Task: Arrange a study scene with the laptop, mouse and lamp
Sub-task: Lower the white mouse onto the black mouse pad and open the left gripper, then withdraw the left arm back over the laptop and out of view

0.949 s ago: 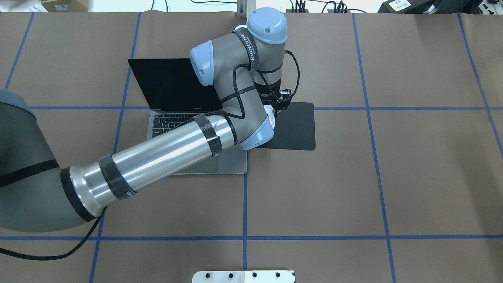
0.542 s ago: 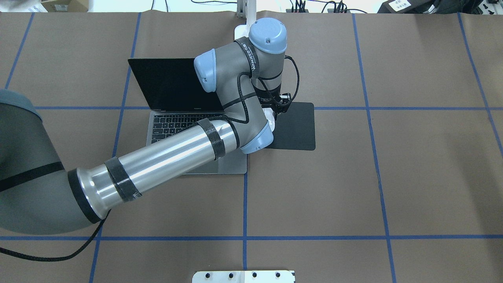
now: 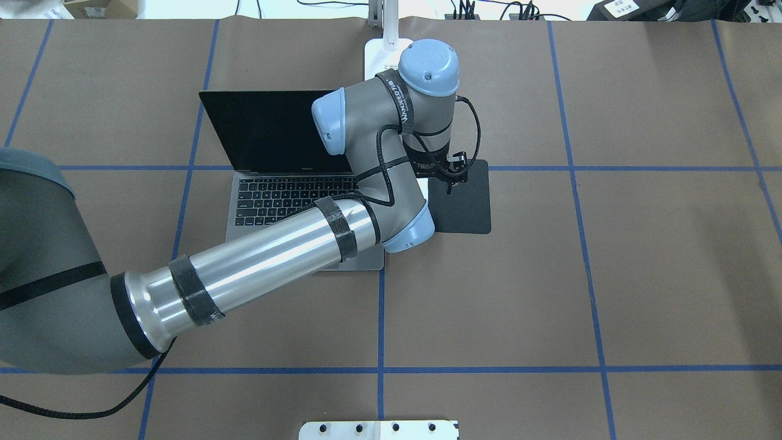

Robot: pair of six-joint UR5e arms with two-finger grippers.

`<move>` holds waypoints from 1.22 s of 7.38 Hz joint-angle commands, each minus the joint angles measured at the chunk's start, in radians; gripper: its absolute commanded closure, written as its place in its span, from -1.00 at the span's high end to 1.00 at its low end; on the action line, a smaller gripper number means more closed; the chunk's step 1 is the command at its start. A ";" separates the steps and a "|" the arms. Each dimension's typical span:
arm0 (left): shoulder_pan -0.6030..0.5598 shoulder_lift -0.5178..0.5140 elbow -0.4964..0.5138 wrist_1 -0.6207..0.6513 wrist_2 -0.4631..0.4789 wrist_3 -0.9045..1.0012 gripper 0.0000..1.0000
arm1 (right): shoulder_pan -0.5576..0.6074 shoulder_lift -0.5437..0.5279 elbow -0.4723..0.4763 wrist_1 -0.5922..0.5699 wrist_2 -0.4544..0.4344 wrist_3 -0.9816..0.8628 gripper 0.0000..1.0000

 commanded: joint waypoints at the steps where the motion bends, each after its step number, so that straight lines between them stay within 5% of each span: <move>1: -0.011 0.033 -0.106 0.062 -0.004 0.004 0.99 | 0.000 0.000 0.001 0.000 -0.002 0.004 1.00; 3: -0.032 0.178 -0.388 0.203 -0.009 0.007 0.99 | 0.000 -0.003 0.001 0.000 -0.003 0.006 1.00; 7: -0.130 0.697 -1.038 0.317 -0.010 0.252 0.99 | 0.000 -0.004 0.000 0.000 -0.003 0.006 1.00; 9: -0.246 0.966 -1.215 0.327 -0.012 0.451 0.99 | 0.000 -0.006 0.001 0.000 -0.005 0.004 1.00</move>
